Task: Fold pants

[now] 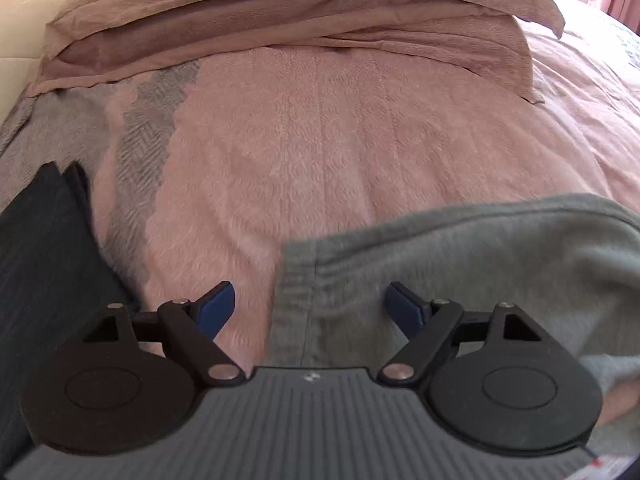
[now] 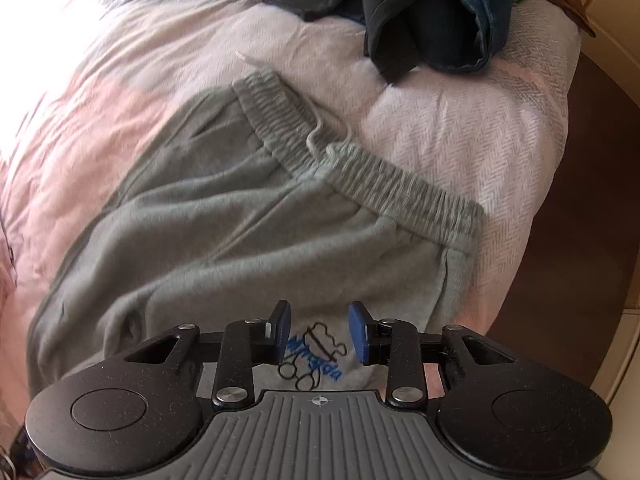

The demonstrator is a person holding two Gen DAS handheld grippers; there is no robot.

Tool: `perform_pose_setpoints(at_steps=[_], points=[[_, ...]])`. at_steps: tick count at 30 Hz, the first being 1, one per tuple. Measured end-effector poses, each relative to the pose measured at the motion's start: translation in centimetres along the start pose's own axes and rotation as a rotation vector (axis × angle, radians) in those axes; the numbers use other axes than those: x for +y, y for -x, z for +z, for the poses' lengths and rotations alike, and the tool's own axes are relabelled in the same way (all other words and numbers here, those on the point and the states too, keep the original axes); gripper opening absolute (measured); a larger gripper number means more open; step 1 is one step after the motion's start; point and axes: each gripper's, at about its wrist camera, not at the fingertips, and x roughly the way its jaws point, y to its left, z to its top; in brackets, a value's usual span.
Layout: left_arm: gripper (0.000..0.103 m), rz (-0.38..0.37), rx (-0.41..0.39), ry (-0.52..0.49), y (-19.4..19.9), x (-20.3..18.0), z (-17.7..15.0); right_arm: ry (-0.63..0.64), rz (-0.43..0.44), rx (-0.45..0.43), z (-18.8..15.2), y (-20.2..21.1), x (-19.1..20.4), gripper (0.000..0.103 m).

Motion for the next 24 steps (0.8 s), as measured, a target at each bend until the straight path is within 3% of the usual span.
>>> perform_pose_setpoints(at_steps=[2,3,5,6,7,8,11,13,15,17,18,19,21,24], points=[[0.078,-0.038,0.038,0.005,-2.2,0.0,0.4,0.019,-0.016,0.01,-0.7,-0.4,0.5,0.029],[0.064,-0.051,0.052,-0.008,-3.0,-0.3,0.3,0.027,-0.023,0.015,-1.1,-0.5,0.7,0.029],[0.052,-0.032,0.024,-0.061,-3.3,-1.2,0.0,0.036,-0.039,0.032,-1.8,-0.9,1.1,0.029],[0.025,-0.05,0.005,-0.065,-2.8,-1.3,0.1,0.033,-0.043,0.038,-2.1,-1.1,1.2,0.029],[0.023,-0.073,-0.01,-0.046,-2.1,-1.2,0.5,0.029,-0.043,0.043,-2.4,-1.1,1.3,0.029],[0.023,-0.049,-0.049,-0.039,-1.1,-1.0,1.1,0.025,-0.041,0.046,-2.6,-1.1,1.3,0.029],[0.024,-0.073,-0.204,-0.041,2.5,0.0,4.3,0.031,-0.037,0.041,-2.7,-0.9,1.7,0.029],[0.025,-0.101,-0.28,-0.082,4.1,-0.2,7.1,0.038,-0.029,0.024,-2.5,-0.7,2.2,0.029],[0.027,-0.069,-0.317,-0.154,4.5,-1.5,9.1,0.046,-0.011,0.006,-2.0,-0.5,2.6,0.029],[0.039,-0.005,-0.287,-0.2,3.2,-2.6,10.2,0.066,0.013,-0.011,-1.4,-0.4,2.9,0.029],[0.058,0.049,-0.25,-0.198,2.1,-2.8,10.4,0.078,0.025,-0.023,-1.1,-0.3,3.0,0.029],[0.07,0.116,-0.182,-0.18,0.9,-3.1,10.4,0.093,0.039,-0.038,-0.8,-0.3,3.1,0.029],[0.065,0.157,-0.092,-0.138,-0.4,-3.0,9.9,0.116,0.068,-0.073,0.1,-0.2,2.9,0.03],[0.062,0.155,-0.082,-0.048,1.3,-3.0,8.2,0.147,0.127,-0.157,2.0,-0.1,2.0,0.03]])
